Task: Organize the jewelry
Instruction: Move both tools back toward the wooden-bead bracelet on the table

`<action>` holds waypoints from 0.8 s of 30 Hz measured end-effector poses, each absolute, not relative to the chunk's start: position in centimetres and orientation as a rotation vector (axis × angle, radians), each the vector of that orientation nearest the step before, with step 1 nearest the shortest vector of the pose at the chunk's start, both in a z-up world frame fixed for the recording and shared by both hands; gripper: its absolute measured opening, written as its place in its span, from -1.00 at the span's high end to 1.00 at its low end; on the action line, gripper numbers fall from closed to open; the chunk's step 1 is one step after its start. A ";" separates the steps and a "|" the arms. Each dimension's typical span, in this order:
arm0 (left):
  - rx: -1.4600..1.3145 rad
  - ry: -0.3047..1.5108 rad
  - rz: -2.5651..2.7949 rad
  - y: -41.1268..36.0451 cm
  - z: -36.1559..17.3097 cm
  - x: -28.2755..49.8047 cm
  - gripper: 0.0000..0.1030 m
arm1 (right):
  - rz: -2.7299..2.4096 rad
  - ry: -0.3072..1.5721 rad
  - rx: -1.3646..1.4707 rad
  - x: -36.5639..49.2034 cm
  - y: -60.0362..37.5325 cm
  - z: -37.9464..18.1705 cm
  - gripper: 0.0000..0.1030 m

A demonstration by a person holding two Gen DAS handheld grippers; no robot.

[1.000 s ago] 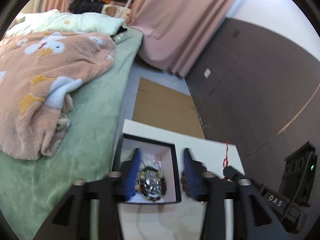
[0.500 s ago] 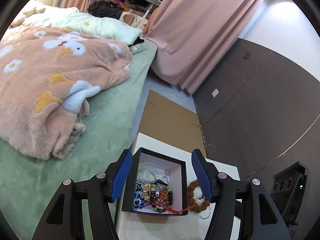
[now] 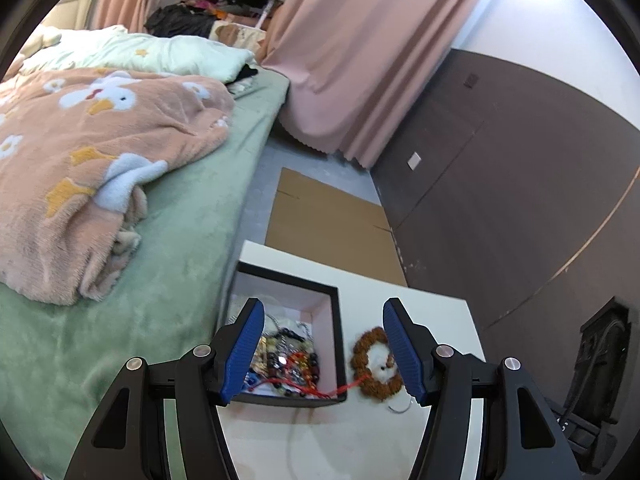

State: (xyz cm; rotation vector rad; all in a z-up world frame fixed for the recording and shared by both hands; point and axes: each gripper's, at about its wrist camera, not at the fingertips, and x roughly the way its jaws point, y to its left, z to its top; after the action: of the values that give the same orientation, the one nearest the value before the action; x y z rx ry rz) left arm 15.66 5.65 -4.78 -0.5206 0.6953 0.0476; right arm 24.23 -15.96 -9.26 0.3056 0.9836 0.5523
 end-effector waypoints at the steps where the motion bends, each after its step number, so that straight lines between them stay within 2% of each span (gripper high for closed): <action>1: -0.515 0.701 0.043 5.4 -4.9 15.7 -0.22 | 0.541 0.977 0.294 24.1 -16.3 -9.1 -0.30; 15: -0.408 0.784 -0.032 0.1 -6.7 16.8 -0.22 | 0.443 0.991 0.292 23.8 -21.5 -8.8 -0.45; 24: -0.303 0.806 -0.099 -4.4 -8.0 17.3 -0.22 | 0.347 1.038 0.380 24.5 -26.3 -9.6 -0.45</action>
State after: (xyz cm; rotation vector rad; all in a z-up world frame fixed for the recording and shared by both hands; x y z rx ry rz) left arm 17.34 -4.43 -7.95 -0.3027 0.8060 -0.0993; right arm 24.46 -26.26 -9.64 0.3795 1.0380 0.3475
